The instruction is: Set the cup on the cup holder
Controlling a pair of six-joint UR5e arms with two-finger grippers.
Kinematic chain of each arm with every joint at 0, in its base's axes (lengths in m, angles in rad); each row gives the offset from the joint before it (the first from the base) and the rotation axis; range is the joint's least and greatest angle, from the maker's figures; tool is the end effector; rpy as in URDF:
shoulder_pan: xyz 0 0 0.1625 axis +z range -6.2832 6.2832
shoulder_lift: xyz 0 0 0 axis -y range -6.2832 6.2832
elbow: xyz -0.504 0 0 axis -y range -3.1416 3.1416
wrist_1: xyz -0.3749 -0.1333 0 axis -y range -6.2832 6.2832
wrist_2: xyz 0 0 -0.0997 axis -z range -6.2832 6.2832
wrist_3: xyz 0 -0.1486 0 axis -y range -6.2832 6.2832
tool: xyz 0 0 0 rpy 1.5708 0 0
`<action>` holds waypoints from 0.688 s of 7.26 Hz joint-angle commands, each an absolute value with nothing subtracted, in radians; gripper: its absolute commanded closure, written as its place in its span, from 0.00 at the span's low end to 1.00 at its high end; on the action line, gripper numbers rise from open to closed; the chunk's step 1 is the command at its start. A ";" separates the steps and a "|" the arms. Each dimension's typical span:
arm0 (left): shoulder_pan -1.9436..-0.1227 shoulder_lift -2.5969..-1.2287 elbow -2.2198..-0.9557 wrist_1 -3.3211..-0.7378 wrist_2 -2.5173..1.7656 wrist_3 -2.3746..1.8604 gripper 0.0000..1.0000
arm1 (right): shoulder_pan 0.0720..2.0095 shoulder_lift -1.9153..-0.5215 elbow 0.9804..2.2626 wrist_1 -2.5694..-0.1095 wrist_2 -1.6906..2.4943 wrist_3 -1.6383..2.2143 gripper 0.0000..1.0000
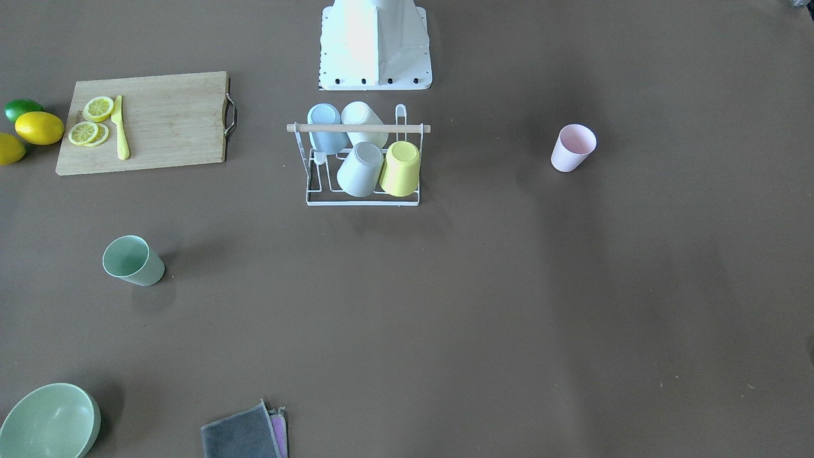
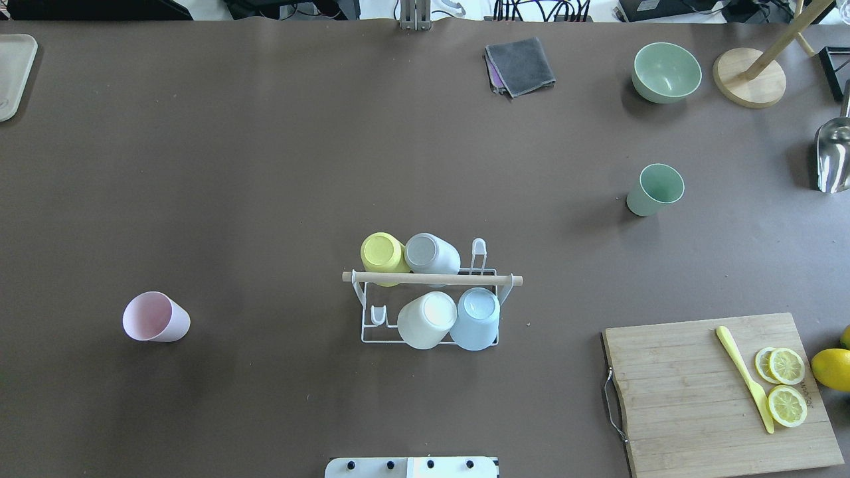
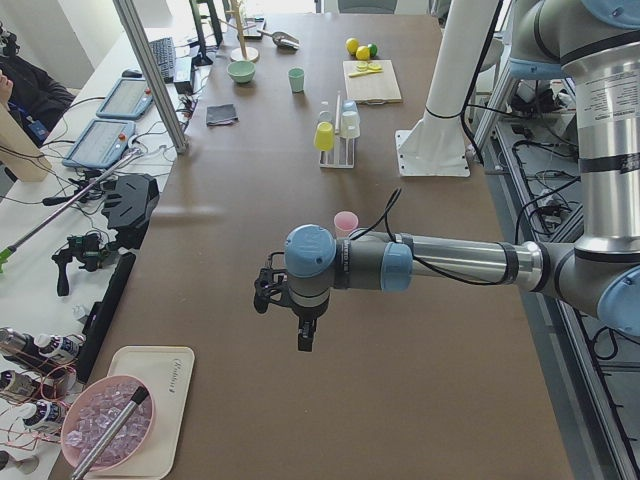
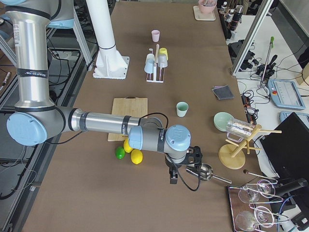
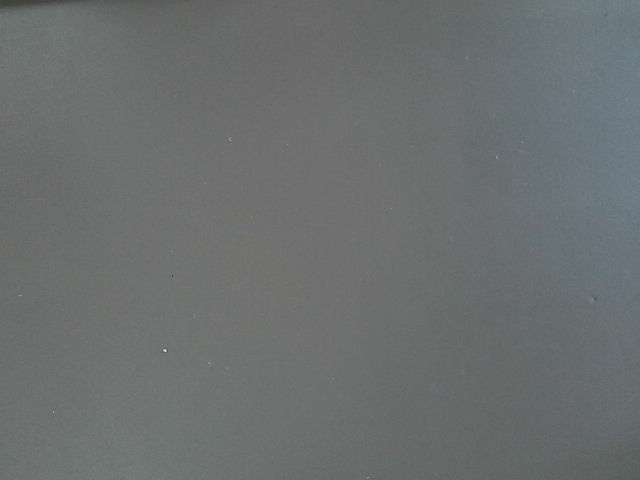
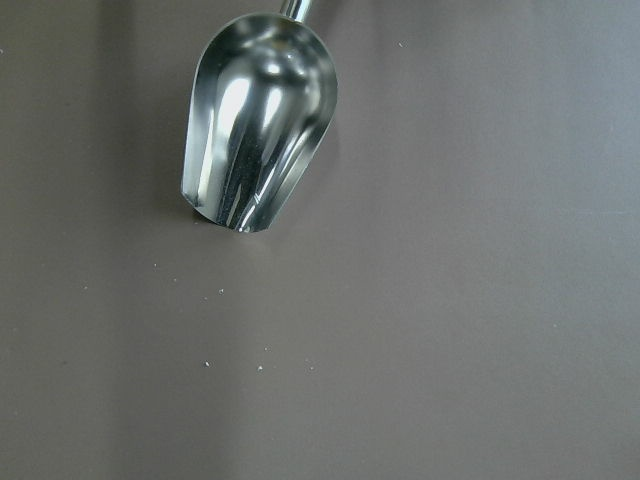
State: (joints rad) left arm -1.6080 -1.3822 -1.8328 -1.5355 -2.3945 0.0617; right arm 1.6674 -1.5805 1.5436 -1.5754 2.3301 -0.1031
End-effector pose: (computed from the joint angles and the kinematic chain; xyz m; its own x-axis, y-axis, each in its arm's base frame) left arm -0.0385 -0.3817 0.7272 0.6811 0.0642 -0.7294 -0.0048 0.9965 0.0832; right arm 0.0757 -0.4597 0.7921 0.7253 -0.0045 0.6884 -0.0218 0.9993 0.0295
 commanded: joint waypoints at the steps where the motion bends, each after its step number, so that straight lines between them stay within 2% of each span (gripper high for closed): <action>1: -1.608 -1.375 -1.833 -1.542 -2.393 0.058 0.02 | 1.667 -1.580 1.545 -1.575 2.330 -0.104 0.00; 5: -1.606 -1.377 -1.827 -1.546 -2.395 0.066 0.02 | 1.667 -1.580 1.543 -1.575 2.330 -0.104 0.00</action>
State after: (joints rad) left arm -1.6067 -1.3762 -1.8264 -1.5454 -2.3945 0.0645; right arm 1.6675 -1.5800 1.5435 -1.5754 2.3295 -0.1038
